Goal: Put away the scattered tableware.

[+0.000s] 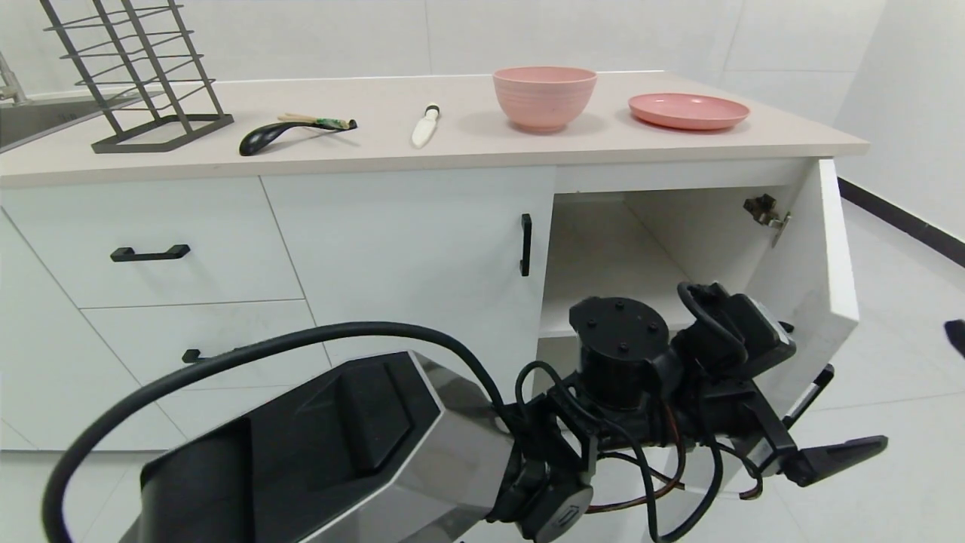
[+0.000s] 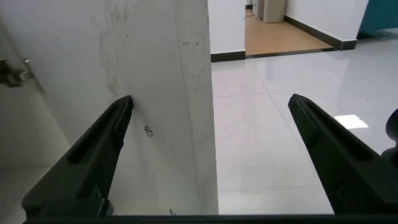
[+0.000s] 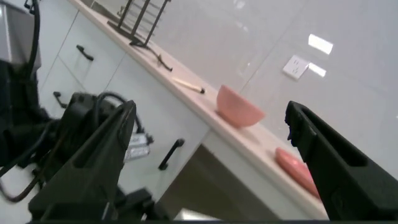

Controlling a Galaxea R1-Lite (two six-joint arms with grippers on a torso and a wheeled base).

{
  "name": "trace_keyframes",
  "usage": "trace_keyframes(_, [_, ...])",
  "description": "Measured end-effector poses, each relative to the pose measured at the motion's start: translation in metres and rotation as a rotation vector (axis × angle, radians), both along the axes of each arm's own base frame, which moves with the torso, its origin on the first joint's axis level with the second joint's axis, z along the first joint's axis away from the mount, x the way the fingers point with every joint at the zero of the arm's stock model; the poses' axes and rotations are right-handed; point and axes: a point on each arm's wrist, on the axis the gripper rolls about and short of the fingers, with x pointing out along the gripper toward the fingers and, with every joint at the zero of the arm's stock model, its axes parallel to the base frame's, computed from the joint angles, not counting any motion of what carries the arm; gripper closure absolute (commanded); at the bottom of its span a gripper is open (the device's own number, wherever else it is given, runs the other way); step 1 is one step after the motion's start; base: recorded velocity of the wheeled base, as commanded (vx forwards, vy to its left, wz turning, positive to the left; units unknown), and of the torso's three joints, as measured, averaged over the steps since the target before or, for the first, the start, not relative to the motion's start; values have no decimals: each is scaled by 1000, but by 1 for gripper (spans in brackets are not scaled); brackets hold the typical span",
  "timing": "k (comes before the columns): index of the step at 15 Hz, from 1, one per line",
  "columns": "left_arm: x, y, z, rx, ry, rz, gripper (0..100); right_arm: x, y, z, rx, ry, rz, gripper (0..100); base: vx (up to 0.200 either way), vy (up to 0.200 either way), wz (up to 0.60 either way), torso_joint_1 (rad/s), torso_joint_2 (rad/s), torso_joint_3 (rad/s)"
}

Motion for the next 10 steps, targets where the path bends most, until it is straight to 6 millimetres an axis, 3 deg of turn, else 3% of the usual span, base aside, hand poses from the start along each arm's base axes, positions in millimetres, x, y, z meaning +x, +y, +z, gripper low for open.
trace_keyframes(3, [-7,-13,-10,-4,-1,-24,0,-8,0,17,-1,-89,0,0,0,0,0,0,0,0])
trace_keyframes(6, [-32,-37,-30,12,12,-81,0,-20,0,33,-2,-183,-2,0,0,0,0,0,0,0])
trace_keyframes(10, [-59,-71,-46,-42,73,-122,0,-34,0,39,-3,-242,-5,0,0,0,0,0,0,0])
